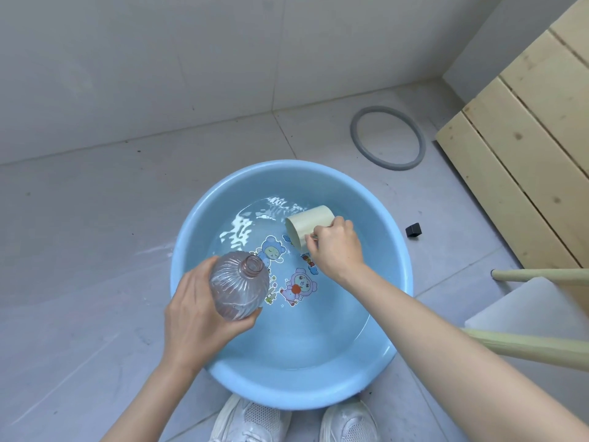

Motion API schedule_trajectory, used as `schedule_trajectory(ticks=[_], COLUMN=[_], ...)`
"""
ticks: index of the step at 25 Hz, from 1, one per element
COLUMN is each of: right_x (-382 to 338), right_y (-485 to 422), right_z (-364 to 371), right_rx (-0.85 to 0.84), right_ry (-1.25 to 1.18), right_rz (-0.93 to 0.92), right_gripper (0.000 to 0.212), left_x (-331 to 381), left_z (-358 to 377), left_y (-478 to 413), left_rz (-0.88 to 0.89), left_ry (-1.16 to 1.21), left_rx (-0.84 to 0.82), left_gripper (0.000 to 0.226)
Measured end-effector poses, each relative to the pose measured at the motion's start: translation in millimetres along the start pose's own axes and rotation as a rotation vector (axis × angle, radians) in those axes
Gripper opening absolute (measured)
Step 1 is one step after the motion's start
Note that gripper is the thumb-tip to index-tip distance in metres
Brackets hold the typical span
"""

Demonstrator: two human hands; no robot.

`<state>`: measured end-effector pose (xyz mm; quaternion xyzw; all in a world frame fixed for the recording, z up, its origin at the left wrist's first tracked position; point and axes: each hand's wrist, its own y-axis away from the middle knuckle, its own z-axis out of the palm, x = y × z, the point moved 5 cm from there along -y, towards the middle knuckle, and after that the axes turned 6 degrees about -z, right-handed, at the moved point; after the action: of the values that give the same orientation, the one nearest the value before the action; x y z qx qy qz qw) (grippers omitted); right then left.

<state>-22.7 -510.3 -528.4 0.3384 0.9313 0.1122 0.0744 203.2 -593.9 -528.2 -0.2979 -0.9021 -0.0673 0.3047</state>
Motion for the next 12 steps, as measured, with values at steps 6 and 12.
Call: schedule_trajectory(ticks=[6, 12], right_x=[16, 46], right_y=[2, 26], right_z=[-15, -49], right_rx=[0.032, 0.017], right_ry=[-0.335, -0.707], right_rz=[0.1, 0.231], right_gripper=[0.036, 0.042], left_x=[0, -1], left_z=[-1, -1], left_y=[0, 0], left_rz=[0.004, 0.004], left_ry=[0.012, 0.022], left_rx=[0.018, 0.031], left_gripper=[0.093, 0.093])
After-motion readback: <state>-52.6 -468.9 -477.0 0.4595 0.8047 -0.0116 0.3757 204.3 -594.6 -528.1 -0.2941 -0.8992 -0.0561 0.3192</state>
